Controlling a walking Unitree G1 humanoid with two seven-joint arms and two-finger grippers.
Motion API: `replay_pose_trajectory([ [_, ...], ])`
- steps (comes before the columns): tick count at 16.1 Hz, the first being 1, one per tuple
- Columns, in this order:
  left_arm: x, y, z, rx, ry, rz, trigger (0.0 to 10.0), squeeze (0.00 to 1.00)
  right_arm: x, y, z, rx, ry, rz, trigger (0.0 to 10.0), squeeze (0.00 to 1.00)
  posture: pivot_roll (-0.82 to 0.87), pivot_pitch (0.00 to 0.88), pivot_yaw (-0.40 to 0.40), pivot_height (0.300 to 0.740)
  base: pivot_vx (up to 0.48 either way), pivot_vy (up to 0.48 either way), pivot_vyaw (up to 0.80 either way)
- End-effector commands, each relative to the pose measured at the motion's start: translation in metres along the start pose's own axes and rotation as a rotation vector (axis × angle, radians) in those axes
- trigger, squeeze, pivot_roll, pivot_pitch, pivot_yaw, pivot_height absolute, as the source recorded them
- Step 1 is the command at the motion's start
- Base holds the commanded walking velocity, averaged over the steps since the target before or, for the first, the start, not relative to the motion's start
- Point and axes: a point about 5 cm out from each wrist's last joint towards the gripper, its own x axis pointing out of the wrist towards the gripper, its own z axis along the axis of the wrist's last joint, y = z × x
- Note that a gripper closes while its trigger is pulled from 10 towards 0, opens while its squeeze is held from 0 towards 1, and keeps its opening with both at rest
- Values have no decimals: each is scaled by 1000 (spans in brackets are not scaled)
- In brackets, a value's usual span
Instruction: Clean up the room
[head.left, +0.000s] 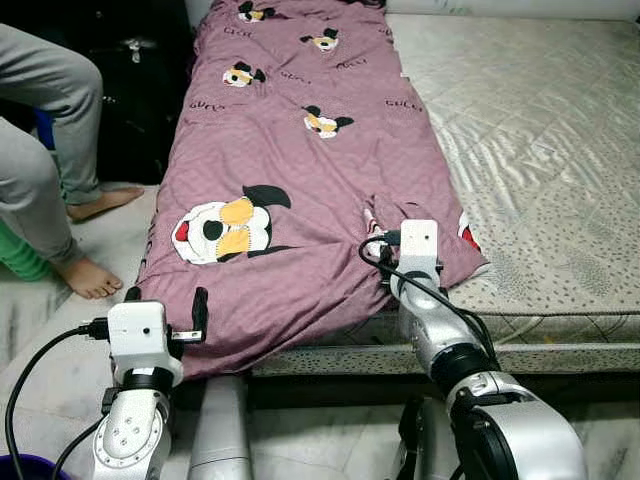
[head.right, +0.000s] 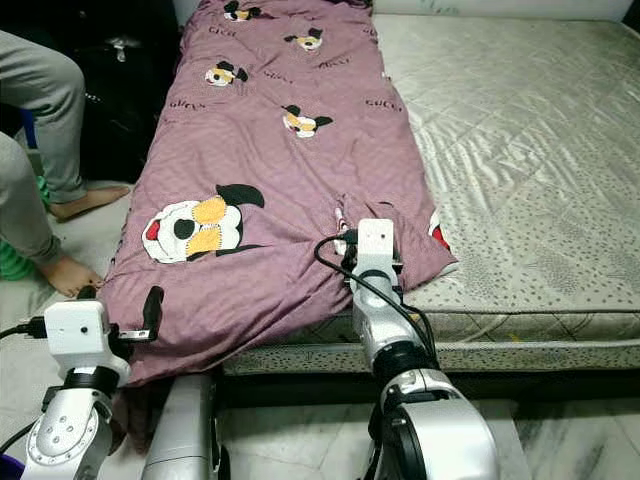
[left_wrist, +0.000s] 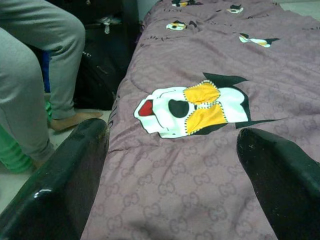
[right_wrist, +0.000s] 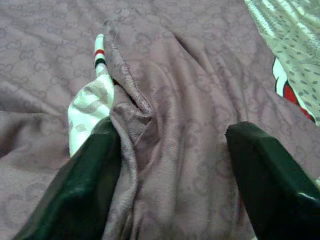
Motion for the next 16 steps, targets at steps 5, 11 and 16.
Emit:
replay_pose_trajectory([
  [5,1,2,0,3,7,11,10000,0,-5,3,-20,60,57,69,0,0,150,128,-25,538,0,0,0],
  [11,3,1,5,-11,-16,11,10000,0,-11,-4,-21,147,-17,114,0,0,140,124,-27,538,0,0,0],
  [16,4,-2,3,-21,-10,-3,10000,0,-27,-47,-29,191,-108,94,0,0,111,118,-23,538,0,0,0],
])
